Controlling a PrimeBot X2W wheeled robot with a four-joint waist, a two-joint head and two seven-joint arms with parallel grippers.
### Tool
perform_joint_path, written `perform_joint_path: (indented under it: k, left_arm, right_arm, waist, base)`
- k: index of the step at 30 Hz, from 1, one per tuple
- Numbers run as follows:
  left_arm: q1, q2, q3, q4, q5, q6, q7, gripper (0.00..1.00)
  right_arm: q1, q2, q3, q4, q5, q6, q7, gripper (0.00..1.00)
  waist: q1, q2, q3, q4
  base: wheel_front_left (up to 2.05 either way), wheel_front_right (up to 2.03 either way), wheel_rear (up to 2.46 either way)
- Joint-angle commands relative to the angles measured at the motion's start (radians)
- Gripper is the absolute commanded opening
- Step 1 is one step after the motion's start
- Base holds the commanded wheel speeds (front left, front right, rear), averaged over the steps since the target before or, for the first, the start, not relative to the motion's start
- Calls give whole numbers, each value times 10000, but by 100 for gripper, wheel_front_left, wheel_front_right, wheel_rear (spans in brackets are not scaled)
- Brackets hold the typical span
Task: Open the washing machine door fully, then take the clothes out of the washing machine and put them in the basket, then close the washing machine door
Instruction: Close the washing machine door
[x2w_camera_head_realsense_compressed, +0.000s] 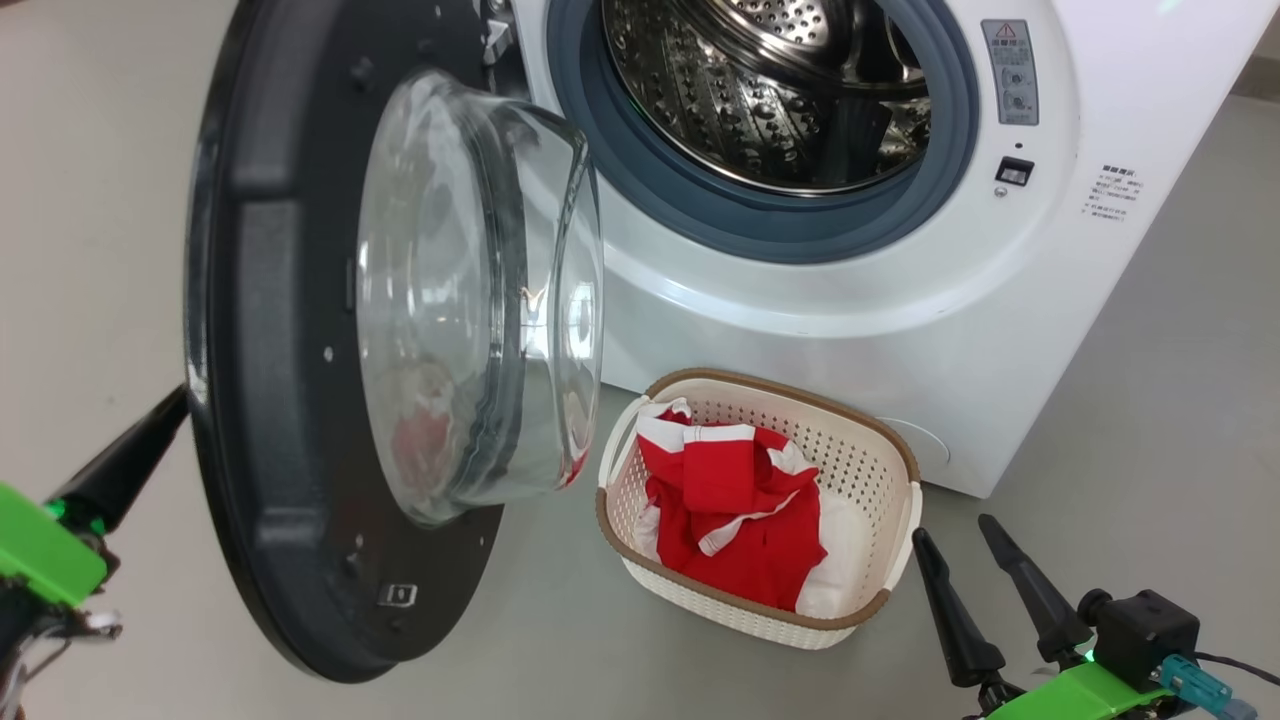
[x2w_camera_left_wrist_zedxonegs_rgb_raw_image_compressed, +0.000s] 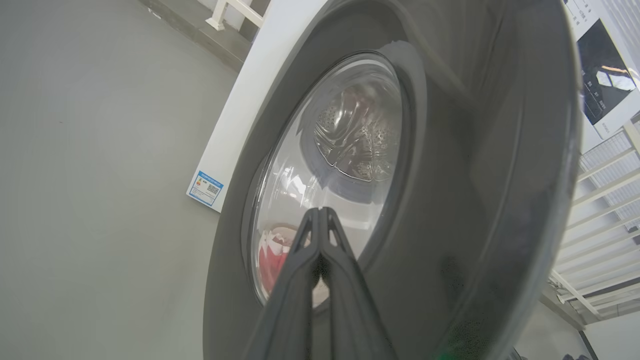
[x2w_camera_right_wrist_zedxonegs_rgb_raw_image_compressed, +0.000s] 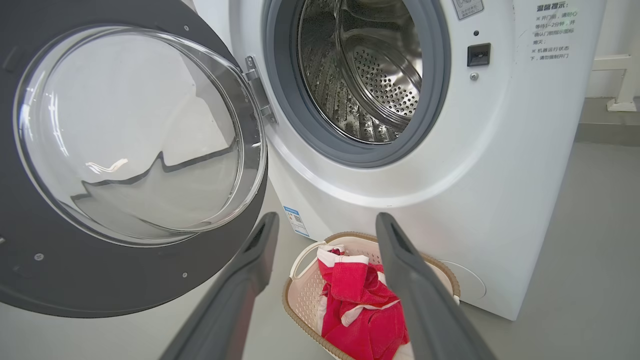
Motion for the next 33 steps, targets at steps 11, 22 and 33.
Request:
perform_joint_path:
  k: [11, 22, 33]
  left_arm:
    - [763, 292, 247, 905, 400, -65, -2152, 80]
    - [1107, -28, -858, 1899, 993, -65, -4419, 100]
    - [1229, -379, -1245, 2993, 2032, -65, -5854, 100]
  right_arm:
    - [-465, 33, 730, -299, 183, 75, -65, 100]
    - [-904, 37, 1046, -198, 232, 75, -65, 100]
    - [-1054, -25, 1090, -141, 280, 75, -65, 100]
  waist:
    - [0, 0, -206, 142]
    - [0, 0, -178, 140]
    - [0, 0, -171, 192]
  base:
    - [0, 0, 0]
    - [0, 0, 0]
    - [0, 0, 0]
